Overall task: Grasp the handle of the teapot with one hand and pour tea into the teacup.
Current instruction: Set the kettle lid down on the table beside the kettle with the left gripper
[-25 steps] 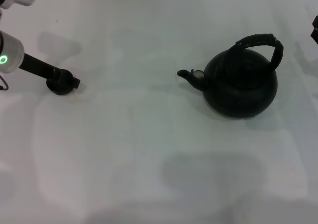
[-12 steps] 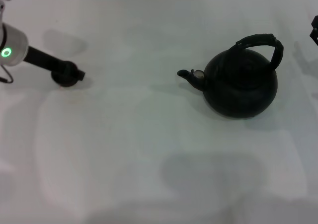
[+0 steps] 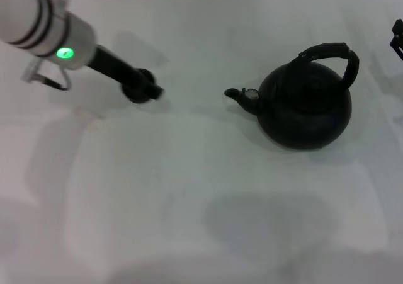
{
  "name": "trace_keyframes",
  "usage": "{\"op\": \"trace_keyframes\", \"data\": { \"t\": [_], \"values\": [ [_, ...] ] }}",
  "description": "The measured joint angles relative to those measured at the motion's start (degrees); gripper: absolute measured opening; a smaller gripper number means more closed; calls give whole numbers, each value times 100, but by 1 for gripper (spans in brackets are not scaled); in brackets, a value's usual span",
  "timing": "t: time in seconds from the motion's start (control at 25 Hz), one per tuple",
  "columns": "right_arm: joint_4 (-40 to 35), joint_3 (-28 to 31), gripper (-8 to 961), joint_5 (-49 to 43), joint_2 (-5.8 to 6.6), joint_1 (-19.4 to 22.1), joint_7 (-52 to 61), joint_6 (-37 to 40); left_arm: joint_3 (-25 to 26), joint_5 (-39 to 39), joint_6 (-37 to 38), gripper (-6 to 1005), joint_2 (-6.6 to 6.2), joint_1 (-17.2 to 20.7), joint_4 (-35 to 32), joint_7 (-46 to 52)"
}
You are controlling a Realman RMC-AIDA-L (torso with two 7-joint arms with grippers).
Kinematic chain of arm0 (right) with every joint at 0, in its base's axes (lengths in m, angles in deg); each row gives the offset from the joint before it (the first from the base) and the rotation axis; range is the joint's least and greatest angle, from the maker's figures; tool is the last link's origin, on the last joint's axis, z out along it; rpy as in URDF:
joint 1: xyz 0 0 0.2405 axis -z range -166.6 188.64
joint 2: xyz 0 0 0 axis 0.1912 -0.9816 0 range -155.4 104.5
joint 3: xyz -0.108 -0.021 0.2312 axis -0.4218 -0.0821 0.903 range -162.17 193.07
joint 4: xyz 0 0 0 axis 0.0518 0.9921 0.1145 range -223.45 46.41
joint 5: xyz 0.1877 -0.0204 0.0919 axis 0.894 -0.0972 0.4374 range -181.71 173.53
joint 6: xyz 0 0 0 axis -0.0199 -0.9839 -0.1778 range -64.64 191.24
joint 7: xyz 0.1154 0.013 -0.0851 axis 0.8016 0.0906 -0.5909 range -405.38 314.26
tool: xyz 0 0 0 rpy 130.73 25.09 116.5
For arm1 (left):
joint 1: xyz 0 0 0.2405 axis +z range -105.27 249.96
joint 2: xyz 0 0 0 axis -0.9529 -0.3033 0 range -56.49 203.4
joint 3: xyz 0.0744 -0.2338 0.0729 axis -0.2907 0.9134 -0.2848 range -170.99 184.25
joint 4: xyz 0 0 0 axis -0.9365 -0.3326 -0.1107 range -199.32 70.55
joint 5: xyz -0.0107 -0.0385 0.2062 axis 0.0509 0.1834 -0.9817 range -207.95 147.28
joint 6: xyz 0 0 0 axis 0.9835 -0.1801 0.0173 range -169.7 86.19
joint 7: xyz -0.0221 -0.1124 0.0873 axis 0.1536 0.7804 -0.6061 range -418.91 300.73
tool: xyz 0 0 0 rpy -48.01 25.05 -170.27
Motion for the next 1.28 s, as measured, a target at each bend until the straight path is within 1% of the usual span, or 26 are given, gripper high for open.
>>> {"op": "trace_keyframes", "data": {
  "t": [0.12, 0.24, 0.4, 0.6, 0.88, 1.08, 1.28],
  "values": [
    [-5, 2, 852, 0, 1, -3, 10, -21, -487, 284, -72, 701, 6, -186, 93, -1],
    [-6, -1, 851, -2, 0, -3, 13, -52, -795, 415, -171, 702, 11, -308, 164, -7],
    [-5, -9, 851, 7, 0, -3, 21, -76, -1250, 460, -236, 702, 22, -422, 239, -11],
    [-5, -18, 850, 12, 1, -3, 24, -76, -1726, 564, -285, 701, 34, -468, 249, -20],
    [-5, -36, 849, 13, -3, -2, 25, -80, -1944, 591, -426, 701, 36, -465, 305, -27],
    [-6, -38, 848, 4, -8, -2, 25, -91, -2280, 593, -614, 702, 39, -527, 542, -28],
    [-12, -44, 848, -19, -9, -2, 25, -93, -2237, 610, -628, 702, 43, -539, 551, 0]
  ]
}}
